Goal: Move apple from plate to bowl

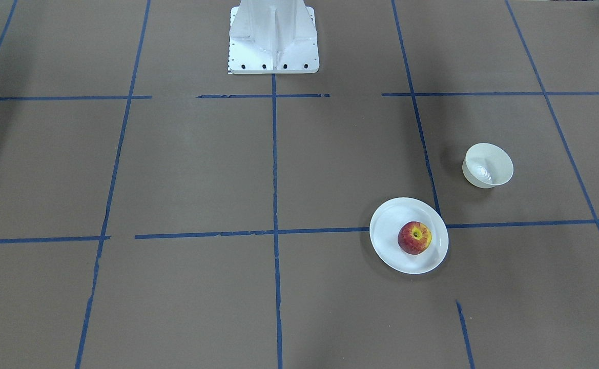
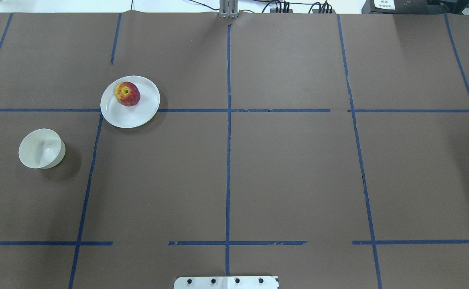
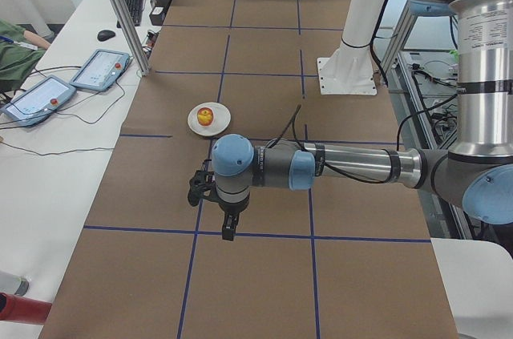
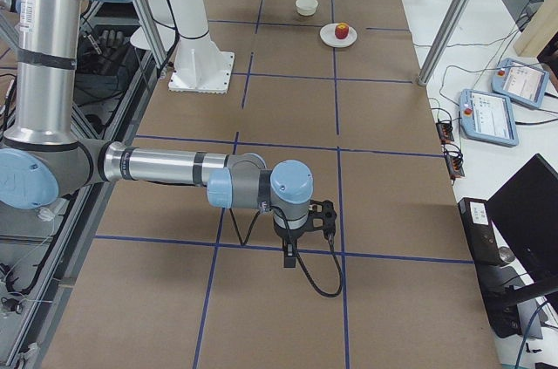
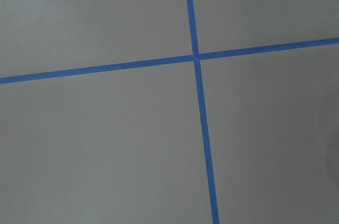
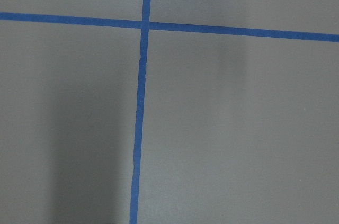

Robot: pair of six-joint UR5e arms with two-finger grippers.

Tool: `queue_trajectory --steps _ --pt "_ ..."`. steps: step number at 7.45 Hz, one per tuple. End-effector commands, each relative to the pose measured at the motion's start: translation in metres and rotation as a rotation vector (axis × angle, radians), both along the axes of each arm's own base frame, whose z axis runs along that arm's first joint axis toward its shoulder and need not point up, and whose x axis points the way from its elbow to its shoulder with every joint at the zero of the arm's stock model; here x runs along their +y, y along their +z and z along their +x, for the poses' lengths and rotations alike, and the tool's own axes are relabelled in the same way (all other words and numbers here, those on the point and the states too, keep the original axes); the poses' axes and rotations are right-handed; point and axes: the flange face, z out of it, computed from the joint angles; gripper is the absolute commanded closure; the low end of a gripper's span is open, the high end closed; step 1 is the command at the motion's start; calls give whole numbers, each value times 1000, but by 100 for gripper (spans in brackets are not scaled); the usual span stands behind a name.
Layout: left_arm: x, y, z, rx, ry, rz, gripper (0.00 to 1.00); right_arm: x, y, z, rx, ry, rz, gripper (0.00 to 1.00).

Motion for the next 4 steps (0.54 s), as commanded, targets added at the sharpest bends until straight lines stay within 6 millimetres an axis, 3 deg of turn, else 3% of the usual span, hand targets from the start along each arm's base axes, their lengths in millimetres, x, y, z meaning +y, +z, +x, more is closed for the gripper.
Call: queue_trajectory --steps 1,3,4 --pt "-5 -8 1 2 -4 6 0 0 0 0 0 0 0 0" --pt "-3 -5 1 3 -1 6 0 0 0 0 0 0 0 0" --pt "-16 -19 4 3 5 46 0 0 0 -1 0 -1 0 0"
